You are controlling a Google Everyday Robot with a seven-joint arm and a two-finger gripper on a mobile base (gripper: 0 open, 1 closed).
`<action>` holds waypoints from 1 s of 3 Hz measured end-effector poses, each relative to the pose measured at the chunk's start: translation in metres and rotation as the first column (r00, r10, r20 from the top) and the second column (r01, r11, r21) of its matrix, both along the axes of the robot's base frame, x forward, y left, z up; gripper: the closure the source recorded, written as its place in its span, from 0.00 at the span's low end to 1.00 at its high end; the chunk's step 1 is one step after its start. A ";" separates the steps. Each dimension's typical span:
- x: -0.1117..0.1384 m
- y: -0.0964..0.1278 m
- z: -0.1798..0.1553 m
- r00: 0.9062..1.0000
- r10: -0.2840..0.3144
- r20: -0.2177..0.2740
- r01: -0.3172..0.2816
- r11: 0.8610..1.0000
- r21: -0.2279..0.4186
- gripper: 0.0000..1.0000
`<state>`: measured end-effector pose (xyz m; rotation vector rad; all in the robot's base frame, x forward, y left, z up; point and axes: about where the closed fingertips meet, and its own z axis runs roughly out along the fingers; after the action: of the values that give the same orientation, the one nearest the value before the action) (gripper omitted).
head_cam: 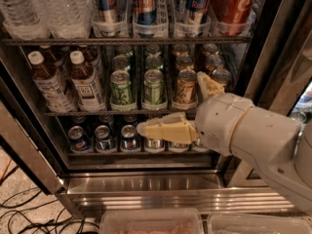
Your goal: Pick redbull can from top shelf of fridge
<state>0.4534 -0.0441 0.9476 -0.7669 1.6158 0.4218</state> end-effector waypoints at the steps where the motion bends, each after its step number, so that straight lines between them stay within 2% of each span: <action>1: 0.009 -0.005 0.013 1.000 -0.003 0.008 0.003 1.000 -0.029 0.00; 2: 0.019 -0.010 0.025 1.000 -0.010 0.014 0.010 1.000 -0.026 0.00; 3: 0.029 -0.012 0.042 0.999 0.003 0.041 -0.005 0.999 0.035 0.00</action>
Offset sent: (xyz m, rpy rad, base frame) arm 0.0376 -0.0253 0.0385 0.0020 -0.0116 -0.0285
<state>0.4827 -0.0562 0.9895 -0.7482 1.5656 0.4335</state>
